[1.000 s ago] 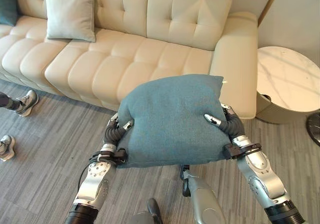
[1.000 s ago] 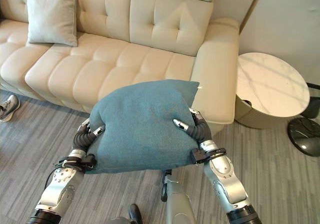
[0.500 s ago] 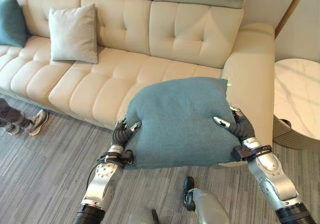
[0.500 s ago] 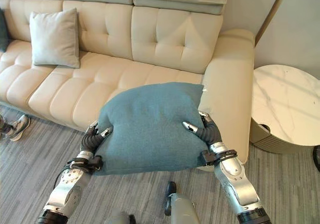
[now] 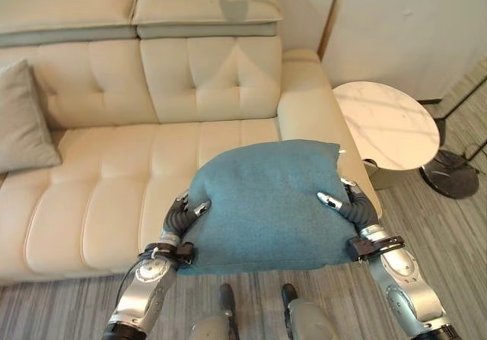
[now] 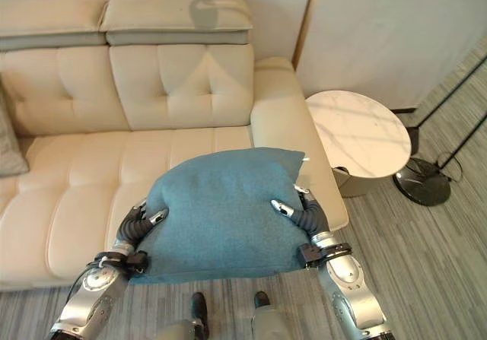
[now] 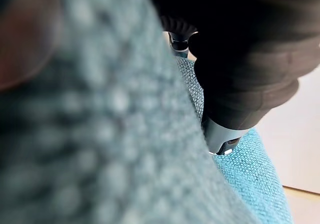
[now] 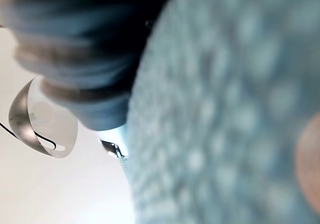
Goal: Pick up all the scattered cushions and arrange them neatly on the sofa.
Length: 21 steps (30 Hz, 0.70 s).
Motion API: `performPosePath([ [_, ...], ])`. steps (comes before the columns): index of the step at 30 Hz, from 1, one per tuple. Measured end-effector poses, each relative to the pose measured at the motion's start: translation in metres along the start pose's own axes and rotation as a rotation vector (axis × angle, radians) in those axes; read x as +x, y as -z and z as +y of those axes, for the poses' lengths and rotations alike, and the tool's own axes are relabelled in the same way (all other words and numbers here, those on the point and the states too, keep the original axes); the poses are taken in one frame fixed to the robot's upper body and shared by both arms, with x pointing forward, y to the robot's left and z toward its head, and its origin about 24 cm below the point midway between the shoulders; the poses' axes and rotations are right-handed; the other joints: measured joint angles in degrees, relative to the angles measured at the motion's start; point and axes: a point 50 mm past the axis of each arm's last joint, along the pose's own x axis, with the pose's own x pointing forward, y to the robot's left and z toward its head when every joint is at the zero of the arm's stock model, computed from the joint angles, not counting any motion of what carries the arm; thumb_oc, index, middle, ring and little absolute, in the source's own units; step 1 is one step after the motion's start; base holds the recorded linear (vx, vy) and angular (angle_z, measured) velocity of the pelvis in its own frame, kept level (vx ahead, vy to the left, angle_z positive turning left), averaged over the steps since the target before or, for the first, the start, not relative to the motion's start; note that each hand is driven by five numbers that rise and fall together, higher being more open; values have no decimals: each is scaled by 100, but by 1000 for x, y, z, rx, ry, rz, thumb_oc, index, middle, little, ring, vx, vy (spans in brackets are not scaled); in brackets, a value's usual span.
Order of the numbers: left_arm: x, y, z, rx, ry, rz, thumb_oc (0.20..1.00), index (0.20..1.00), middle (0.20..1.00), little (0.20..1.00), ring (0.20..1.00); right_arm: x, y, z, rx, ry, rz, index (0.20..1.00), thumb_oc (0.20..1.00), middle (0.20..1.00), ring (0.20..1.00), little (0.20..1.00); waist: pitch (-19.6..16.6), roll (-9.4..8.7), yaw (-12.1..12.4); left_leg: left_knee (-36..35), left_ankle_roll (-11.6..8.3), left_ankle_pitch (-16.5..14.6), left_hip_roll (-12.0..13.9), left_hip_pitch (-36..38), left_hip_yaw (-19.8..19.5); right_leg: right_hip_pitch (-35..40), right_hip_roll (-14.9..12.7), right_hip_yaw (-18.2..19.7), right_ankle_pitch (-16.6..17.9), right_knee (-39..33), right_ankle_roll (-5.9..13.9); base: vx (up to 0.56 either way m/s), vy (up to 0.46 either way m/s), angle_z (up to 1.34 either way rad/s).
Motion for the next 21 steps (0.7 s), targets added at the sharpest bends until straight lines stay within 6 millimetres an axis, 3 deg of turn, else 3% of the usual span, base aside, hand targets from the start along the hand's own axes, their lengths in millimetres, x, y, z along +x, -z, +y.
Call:
performPosePath([
  [3,0,-2,4,30,-6,-6,200,200,200,200,200,0,2,4,16,-14,3,200,200,200,200,200,-13,-9,-48,-154,79,-128,-38,201,216,-7,-49,-531,76,-75,76,174,129,-50],
  [4,-2,-1,9,26,-27,-2,200,200,200,200,200,3,1,8,20,-34,-2,200,200,200,200,200,-14,-9,58,-274,122,-6,-22,301,371,-138,-91,-840,121,-21,62,177,17,-43],
  [6,-2,-2,8,21,-29,-9,200,200,200,200,200,2,3,9,24,-34,4,200,200,200,200,200,-21,-10,17,-366,63,-47,-41,341,363,-77,-86,-1090,227,-353,-74,193,-35,-14],
  [7,-3,-1,8,17,-29,-6,200,200,200,200,200,1,3,7,20,-32,7,200,200,200,200,200,-24,13,17,-396,17,-19,-18,355,335,-8,-34,-1117,307,-519,-204,154,-75,0],
  [14,-2,0,1,-11,-23,-12,200,200,200,200,200,2,0,-2,-14,-15,9,200,200,200,200,200,-103,286,94,-711,-184,189,211,349,149,343,309,-1327,615,-1293,-423,71,-64,8],
  [19,10,-19,-4,-24,-53,-94,200,200,200,200,200,28,-22,-2,-30,0,-97,200,200,200,200,200,-225,598,138,-785,-210,291,236,69,16,144,343,-1465,657,-1392,-481,-114,-14,15],
  [21,24,-36,-4,-24,-96,-164,200,200,200,200,200,53,-39,6,-29,5,-185,200,200,200,200,200,-299,731,178,-773,-207,360,232,-276,15,-225,333,-1461,695,-1334,-495,-201,14,2],
])
